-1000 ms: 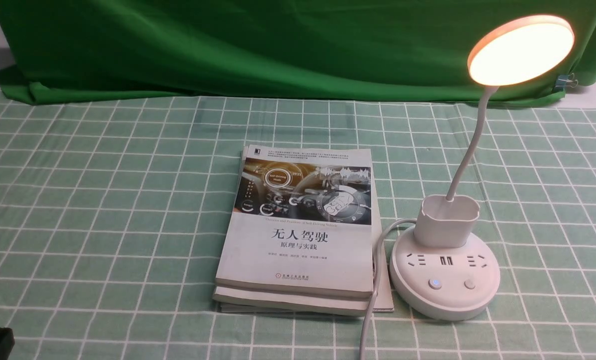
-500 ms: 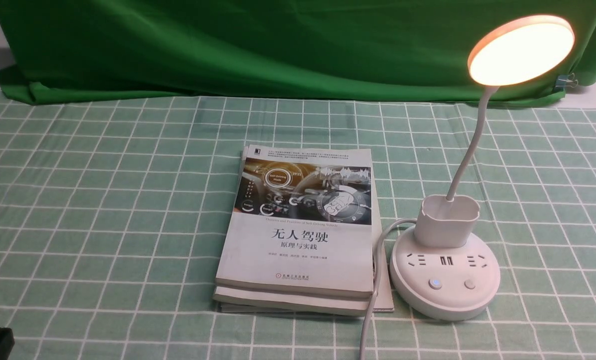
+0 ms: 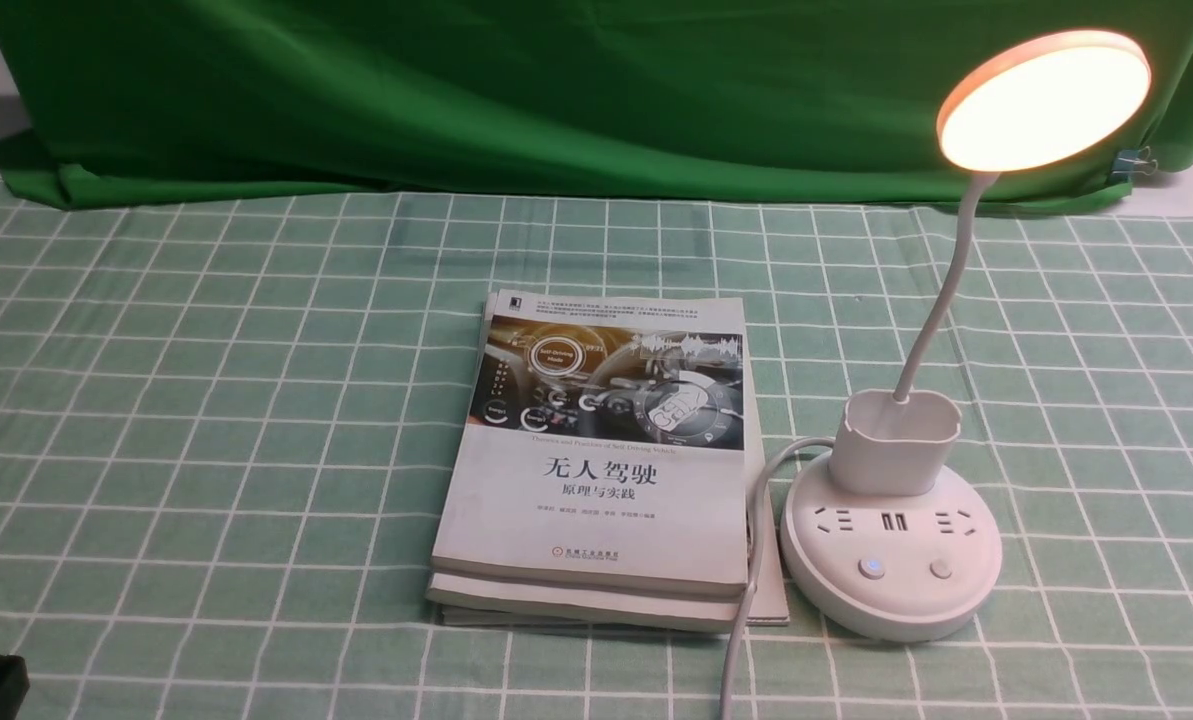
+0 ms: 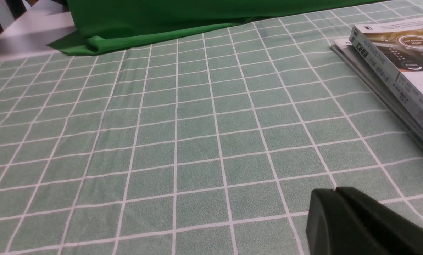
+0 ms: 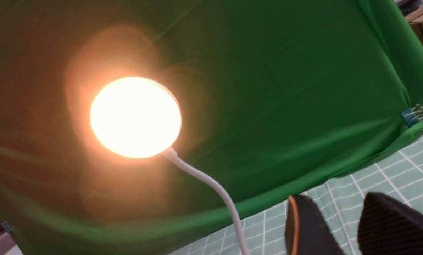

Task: Turn off the desk lamp on the blue coffee tablecloth by hand.
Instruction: 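Press the power button on the lamp base to turn the lamp off with the right gripper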

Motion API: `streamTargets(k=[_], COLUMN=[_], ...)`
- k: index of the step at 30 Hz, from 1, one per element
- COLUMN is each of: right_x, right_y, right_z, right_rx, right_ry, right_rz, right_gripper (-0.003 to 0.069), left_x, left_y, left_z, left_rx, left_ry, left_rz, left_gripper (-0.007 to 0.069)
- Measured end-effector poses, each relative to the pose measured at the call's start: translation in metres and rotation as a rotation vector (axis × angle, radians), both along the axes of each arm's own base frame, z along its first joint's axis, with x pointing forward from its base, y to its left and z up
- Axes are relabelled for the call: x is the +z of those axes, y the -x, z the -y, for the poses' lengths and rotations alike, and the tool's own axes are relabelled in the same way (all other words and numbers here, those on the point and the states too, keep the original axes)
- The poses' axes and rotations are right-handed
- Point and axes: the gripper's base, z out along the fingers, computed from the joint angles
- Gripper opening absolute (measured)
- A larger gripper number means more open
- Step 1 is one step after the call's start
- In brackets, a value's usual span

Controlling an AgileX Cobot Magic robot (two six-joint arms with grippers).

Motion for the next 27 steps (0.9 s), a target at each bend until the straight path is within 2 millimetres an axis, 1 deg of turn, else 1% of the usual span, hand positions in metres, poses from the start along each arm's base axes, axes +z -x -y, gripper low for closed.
streamTargets(k=[2, 5, 6, 8, 9, 10, 11, 12, 13, 14, 15, 19, 20, 24, 27], right_x=[-0.002, -0.001, 0.008, 0.021, 0.03, 0.034, 0.041, 0.043, 0.05, 0.052, 0.055, 0.055, 0.053, 0.046, 0.043], right_y=[0.0, -0.002, -0.003, -0.007, -0.01, -0.012, -0.017, -0.018, -0.025, -0.028, -0.037, -0.061, -0.071, -0.099, -0.118], right_z=[0.0, -0.001, -0.002, -0.003, -0.004, -0.005, -0.006, -0.006, -0.008, -0.009, -0.01, -0.014, -0.015, -0.018, -0.023], right_rx=[0.002, 0.009, 0.015, 0.024, 0.036, 0.043, 0.065, 0.066, 0.093, 0.106, 0.141, 0.231, 0.256, 0.302, 0.339], right_ry=[0.002, 0.022, 0.061, 0.117, 0.161, 0.184, 0.236, 0.244, 0.305, 0.332, 0.39, 0.494, 0.512, 0.528, 0.514], right_rz=[-0.018, -0.108, -0.176, -0.257, -0.319, -0.354, -0.442, -0.442, -0.543, -0.587, -0.696, -0.943, -1.016, -1.154, -1.216], right_gripper=[0.0211, 0.0141, 0.0097, 0.0051, 0.0044, 0.0043, 0.0041, 0.0041, 0.0042, 0.0042, 0.0041, 0.0041, 0.0041, 0.0041, 0.0035], left_x=[0.0, 0.0, 0.0, 0.0, 0.0, 0.0, 0.0, 0.0, 0.0, 0.0, 0.0, 0.0, 0.0, 0.0, 0.0], left_y=[0.0, 0.0, 0.0, 0.0, 0.0, 0.0, 0.0, 0.0, 0.0, 0.0, 0.0, 0.0, 0.0, 0.0, 0.0], left_z=[0.0, 0.0, 0.0, 0.0, 0.0, 0.0, 0.0, 0.0, 0.0, 0.0, 0.0, 0.0, 0.0, 0.0, 0.0], left_rx=[0.0, 0.0, 0.0, 0.0, 0.0, 0.0, 0.0, 0.0, 0.0, 0.0, 0.0, 0.0, 0.0, 0.0, 0.0], left_ry=[0.0, 0.0, 0.0, 0.0, 0.0, 0.0, 0.0, 0.0, 0.0, 0.0, 0.0, 0.0, 0.0, 0.0, 0.0], left_rz=[0.0, 0.0, 0.0, 0.0, 0.0, 0.0, 0.0, 0.0, 0.0, 0.0, 0.0, 0.0, 0.0, 0.0, 0.0], left_gripper=[0.0, 0.0, 0.0, 0.0, 0.0, 0.0, 0.0, 0.0, 0.0, 0.0, 0.0, 0.0, 0.0, 0.0, 0.0])
